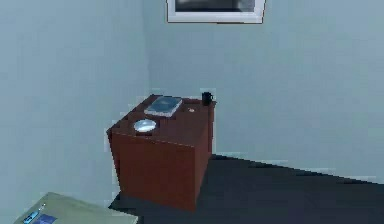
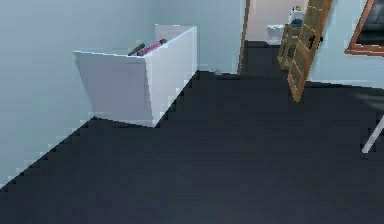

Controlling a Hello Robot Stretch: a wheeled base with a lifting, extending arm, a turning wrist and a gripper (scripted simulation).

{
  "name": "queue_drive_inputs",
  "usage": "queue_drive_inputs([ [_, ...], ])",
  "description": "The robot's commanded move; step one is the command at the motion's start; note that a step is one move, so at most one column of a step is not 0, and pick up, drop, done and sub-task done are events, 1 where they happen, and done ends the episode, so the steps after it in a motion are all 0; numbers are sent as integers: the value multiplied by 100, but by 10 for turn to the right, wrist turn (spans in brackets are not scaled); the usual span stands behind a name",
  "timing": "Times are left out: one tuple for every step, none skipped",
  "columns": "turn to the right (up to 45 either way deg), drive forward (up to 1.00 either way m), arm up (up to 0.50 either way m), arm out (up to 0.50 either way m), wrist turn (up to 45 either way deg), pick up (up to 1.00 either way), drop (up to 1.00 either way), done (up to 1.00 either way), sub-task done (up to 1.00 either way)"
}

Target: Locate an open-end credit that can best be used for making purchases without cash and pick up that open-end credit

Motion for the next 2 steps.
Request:
queue_drive_inputs([
  [0, 65, 0, 0, 0, 0, 0, 0, 0],
  [-450, 0, 0, 0, 0, 0, 0, 0, 0],
])
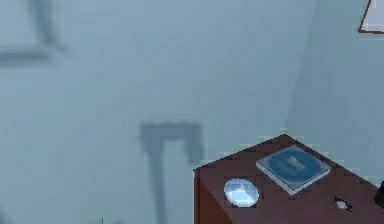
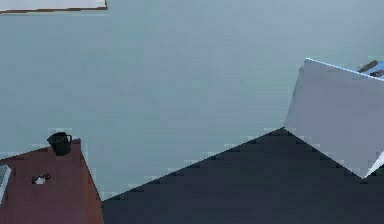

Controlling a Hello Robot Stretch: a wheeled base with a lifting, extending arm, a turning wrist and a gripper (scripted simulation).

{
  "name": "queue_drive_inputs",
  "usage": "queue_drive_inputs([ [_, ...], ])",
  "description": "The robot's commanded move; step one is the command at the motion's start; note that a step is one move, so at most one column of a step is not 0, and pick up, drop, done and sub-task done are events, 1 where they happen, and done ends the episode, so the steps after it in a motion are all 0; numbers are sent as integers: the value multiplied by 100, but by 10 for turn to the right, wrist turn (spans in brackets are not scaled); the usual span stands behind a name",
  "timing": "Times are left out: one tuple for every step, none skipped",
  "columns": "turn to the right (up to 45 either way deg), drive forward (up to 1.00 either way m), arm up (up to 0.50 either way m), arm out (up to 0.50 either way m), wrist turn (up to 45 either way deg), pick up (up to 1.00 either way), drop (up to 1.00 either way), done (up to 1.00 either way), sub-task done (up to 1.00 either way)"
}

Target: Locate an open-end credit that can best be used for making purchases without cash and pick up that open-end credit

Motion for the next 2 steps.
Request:
queue_drive_inputs([
  [-30, 0, 0, 0, 0, 0, 0, 0, 0],
  [0, 30, 0, 0, 0, 0, 0, 0, 0],
])
